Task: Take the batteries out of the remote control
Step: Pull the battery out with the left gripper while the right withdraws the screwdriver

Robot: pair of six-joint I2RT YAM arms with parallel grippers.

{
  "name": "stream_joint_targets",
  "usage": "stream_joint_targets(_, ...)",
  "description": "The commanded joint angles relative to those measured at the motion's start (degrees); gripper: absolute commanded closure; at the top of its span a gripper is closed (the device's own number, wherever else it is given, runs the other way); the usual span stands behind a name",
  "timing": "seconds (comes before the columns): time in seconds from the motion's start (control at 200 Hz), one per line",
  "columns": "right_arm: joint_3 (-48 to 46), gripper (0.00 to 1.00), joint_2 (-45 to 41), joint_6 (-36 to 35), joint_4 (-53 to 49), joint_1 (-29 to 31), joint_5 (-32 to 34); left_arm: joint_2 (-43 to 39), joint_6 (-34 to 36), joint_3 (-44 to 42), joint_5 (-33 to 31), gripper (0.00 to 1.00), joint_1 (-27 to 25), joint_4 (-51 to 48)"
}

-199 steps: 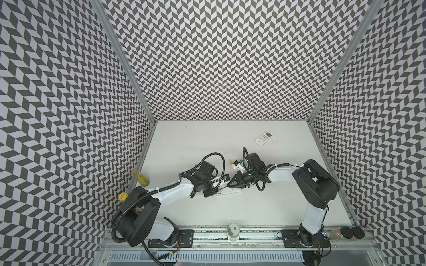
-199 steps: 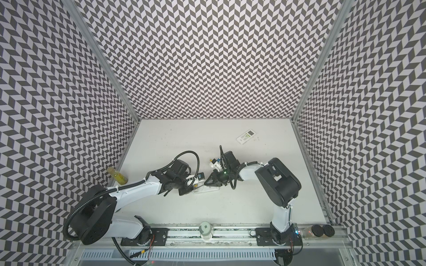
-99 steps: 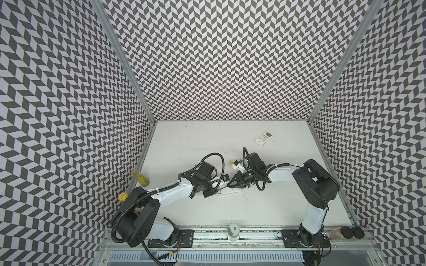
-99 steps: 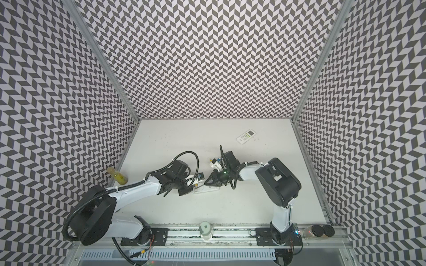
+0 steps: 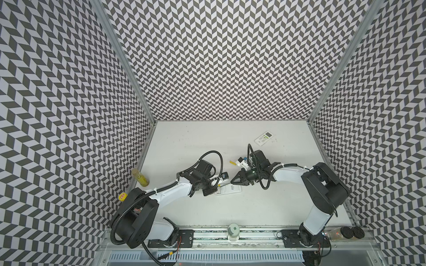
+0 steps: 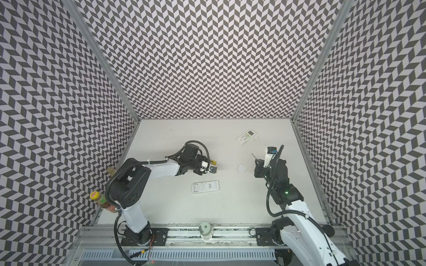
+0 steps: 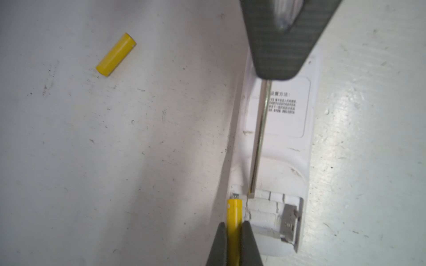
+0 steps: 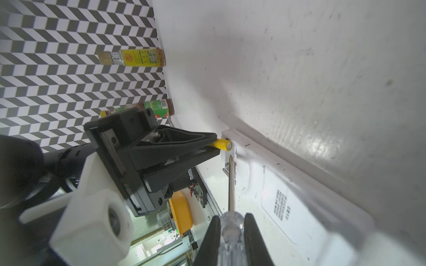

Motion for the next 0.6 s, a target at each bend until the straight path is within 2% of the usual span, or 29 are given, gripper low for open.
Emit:
stream_joint_targets(0.0, -0.54, 1.0, -4.56, -2.4, -2.21, -2.26, 0.69, -1.55, 0.25, 2.38, 3.58, 1.0, 0.54, 0.24)
stream_joint_targets(0.26, -2.66, 1.0, -15.75, -8.23, -6.93, -10.7, 5.8, -0.5, 1.76, 7.14, 4.87, 1.0, -0.64, 0.2)
stream_joint_targets(0.441, -3.91, 1.0, -26.63, -14.94, -10.33, -16.3, 15.33, 0.93, 12.8, 8.5, 6.97, 1.0, -2.28, 2.43)
stream_joint_targets(0.596, -6.15, 1.0, -36.31, -18.56, -9.68, -17.85, 23.55, 5.35, 22.58, 10.15, 9.75, 1.0, -2.19, 5.45)
